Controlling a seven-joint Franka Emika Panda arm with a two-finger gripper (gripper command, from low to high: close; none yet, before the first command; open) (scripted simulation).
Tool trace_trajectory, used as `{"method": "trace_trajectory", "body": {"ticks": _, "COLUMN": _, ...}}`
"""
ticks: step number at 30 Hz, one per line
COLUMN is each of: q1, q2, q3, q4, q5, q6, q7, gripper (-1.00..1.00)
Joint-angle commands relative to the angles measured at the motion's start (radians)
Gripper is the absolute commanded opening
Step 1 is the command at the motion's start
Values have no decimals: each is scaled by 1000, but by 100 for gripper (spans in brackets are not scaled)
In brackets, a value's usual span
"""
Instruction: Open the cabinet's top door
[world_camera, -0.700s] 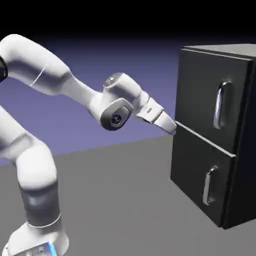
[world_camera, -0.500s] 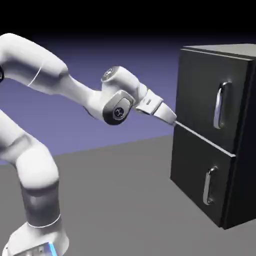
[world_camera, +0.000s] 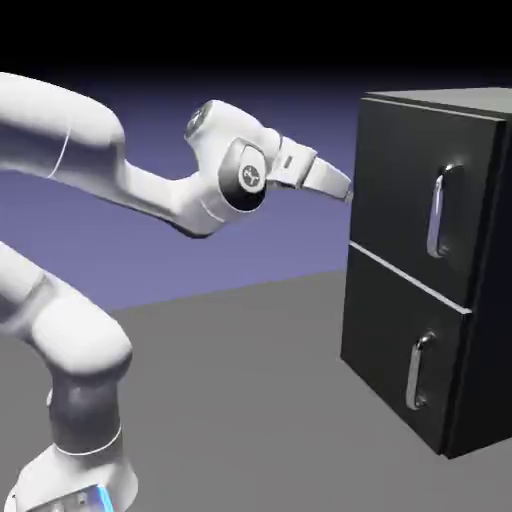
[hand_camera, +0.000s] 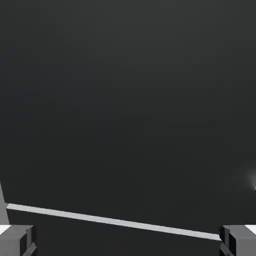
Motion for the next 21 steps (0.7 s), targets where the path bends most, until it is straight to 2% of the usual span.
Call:
{"method": "trace_trajectory", "body": {"ticks": 1, "q1": 17, "q2": -7, "q3": -18, "q4": 8, "q5": -44, "q6": -3, "q7": 30, "gripper": 0}}
{"method": "trace_trajectory", "body": {"ticks": 21, "q1": 348, "q2": -154, "q3": -385, "q4": 162, "q5": -913, "q6": -59, "q7": 627, "gripper": 0}}
